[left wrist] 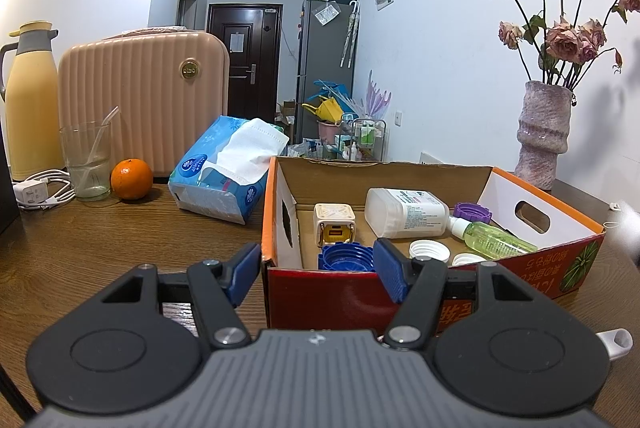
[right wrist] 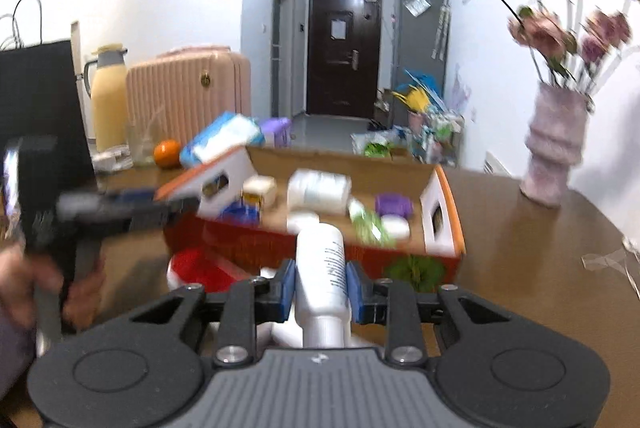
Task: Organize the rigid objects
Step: 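Grasp the white roller handle with the right tool and drop it into the box, then return the right tool to the red-and-white lint roller on the table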
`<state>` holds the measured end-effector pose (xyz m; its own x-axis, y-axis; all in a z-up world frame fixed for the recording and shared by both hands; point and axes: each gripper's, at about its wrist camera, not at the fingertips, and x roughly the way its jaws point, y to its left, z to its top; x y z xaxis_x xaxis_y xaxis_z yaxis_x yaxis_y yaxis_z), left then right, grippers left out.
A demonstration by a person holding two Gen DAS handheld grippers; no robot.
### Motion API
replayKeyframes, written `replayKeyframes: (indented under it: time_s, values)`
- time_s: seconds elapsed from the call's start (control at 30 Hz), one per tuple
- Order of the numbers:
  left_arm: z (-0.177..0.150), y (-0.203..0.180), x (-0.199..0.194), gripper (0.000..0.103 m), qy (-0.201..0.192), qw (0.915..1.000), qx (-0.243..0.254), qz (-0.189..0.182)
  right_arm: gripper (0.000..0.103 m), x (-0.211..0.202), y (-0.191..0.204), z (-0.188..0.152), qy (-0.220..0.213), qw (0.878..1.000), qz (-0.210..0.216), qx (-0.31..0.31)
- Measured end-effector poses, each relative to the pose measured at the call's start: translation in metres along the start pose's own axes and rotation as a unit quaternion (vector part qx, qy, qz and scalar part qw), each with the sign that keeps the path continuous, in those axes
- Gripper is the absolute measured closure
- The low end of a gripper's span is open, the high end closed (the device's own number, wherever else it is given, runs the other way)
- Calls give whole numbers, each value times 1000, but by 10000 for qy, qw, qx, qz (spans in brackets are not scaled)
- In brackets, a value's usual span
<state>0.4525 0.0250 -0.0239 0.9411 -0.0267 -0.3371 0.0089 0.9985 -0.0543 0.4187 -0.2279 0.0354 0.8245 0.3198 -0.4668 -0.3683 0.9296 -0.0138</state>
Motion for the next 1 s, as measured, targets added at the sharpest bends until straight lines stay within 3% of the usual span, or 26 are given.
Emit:
replayKeyframes:
  time_s: [0.2,0.5,0.6,0.67,1.0]
  values:
    - [0,0,0,40,0,10000,1,1,76,85,-18,61,535,9980,326,119]
    - [1,2,1,40,41,10000,-48,-47,76,199,-9,71,1518,9862,-274,-604]
    - [1,3,2,40,51,9999,-66,-63,72,209,-11,64,1601,9849,-324,-582]
    - [1,3,2,40,49,10000,-64,-58,62,208,-12,62,1570,9861,-240,-490]
    - [1,3,2,40,53,9999,-66,-62,61,176,-14,66,1191,9917,-284,-392]
